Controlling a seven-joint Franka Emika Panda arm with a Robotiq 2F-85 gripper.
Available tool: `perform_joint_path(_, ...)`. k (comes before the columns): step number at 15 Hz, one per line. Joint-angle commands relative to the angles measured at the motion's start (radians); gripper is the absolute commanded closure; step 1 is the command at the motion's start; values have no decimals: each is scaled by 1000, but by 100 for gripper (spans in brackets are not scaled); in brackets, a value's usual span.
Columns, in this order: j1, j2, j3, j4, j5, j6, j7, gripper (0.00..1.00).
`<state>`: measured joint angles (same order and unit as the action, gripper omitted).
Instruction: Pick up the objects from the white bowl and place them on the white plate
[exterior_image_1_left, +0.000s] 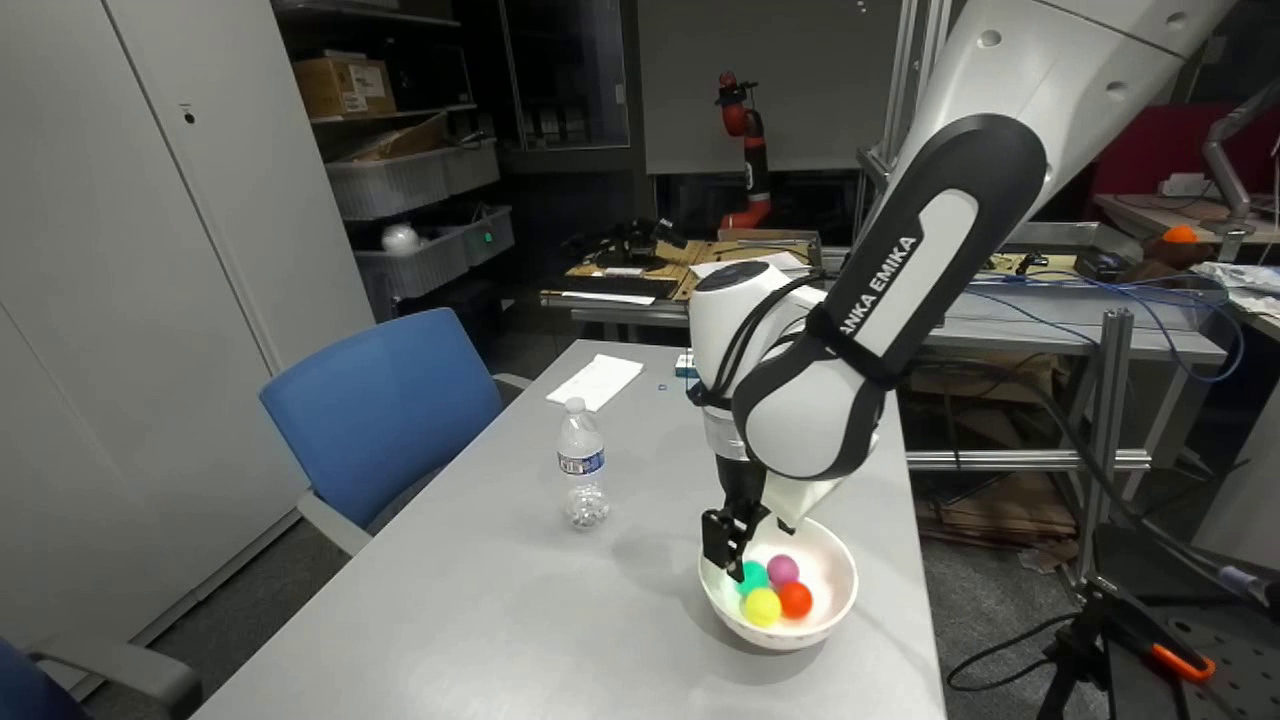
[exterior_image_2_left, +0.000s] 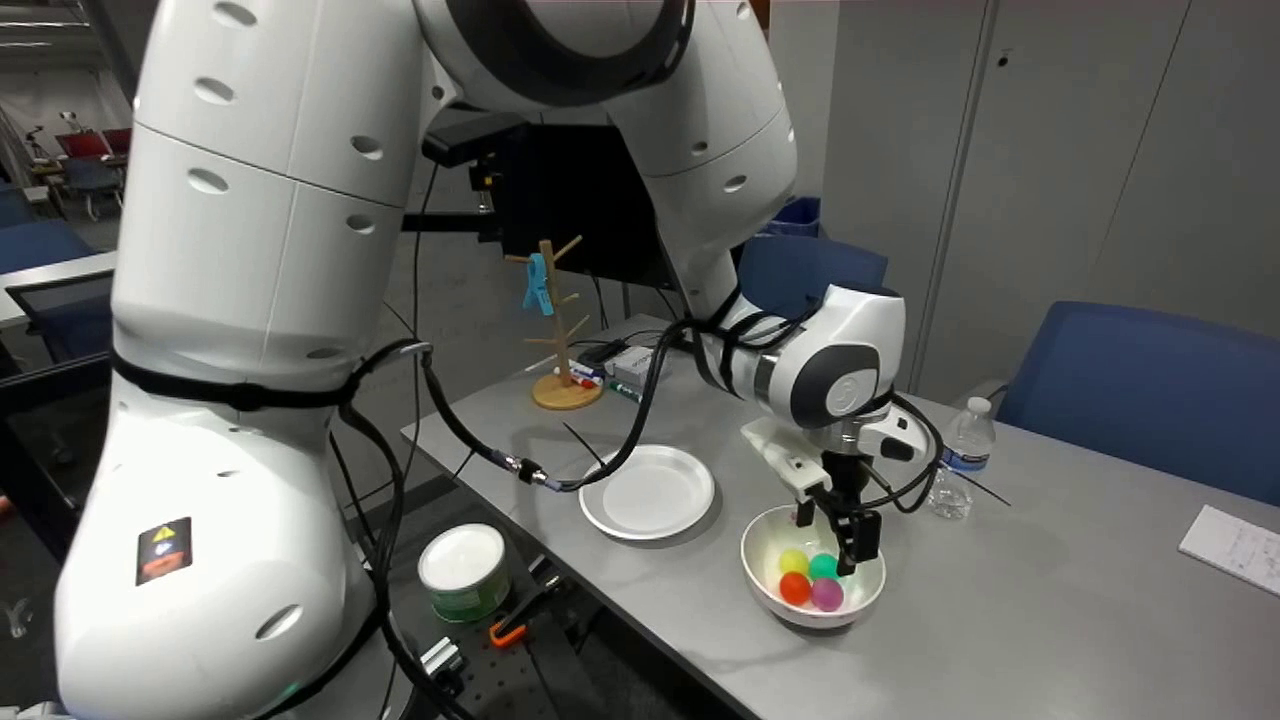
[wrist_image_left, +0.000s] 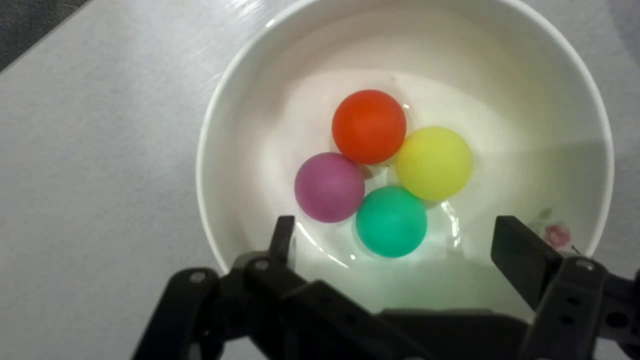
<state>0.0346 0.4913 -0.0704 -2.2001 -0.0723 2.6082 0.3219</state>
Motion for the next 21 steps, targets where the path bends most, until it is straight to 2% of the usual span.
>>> perform_joint_path(1,24,55,-36,37,-14,32,-8,0)
perform_joint_path(10,30,130,-55,99,-12,37,-13,0)
perform_joint_path(21,29,173,-29,149,10,34,-35,0)
